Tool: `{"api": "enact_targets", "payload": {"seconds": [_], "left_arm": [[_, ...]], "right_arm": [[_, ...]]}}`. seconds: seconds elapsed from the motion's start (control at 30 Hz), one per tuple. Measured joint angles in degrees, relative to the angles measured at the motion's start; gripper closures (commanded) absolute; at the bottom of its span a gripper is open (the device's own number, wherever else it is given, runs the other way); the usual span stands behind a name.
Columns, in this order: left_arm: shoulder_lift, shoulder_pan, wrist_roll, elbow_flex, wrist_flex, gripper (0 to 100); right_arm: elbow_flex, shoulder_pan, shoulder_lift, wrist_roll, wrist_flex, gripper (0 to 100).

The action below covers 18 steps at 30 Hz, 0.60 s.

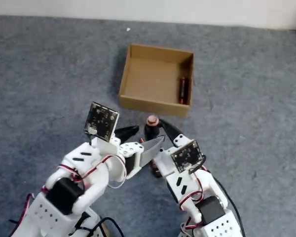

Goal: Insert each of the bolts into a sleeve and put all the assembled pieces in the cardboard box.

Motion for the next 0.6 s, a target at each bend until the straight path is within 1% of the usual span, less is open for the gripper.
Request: {"api": "enact_targets", "payload": {"seconds": [0.07,0.13,0.23,0.3,0.37,0.47,0.6], "left_arm": [[0.0,-1.0,0.0,-1.8,3.3,73],[0.0,-2.8,0.0,-2.4,5.6,73],[0.0,-8.1,0.0,-2.5,6.4,73],[0.0,-12.6,0.0,-2.5,6.6,73],[0.0,-17.0,0.0,-2.5,6.6,73],[0.0,-23.5,0.0,-2.5,6.8,73],[0.0,-29.8,0.0,1.3,6.8,73]], "right_arm": [[0.0,2.1,0.0,-0.5,0.0,99.3],[0.0,4.6,0.0,-3.6,0.0,99.3],[0.0,8.7,0.0,-9.3,0.1,99.3],[0.0,11.0,0.0,-11.3,1.9,99.3],[0.0,12.7,0.0,-11.9,4.7,99.3],[-0.1,12.9,0.0,-12.1,8.8,99.3],[-1.3,13.0,0.0,-12.1,16.7,99.3]]}}
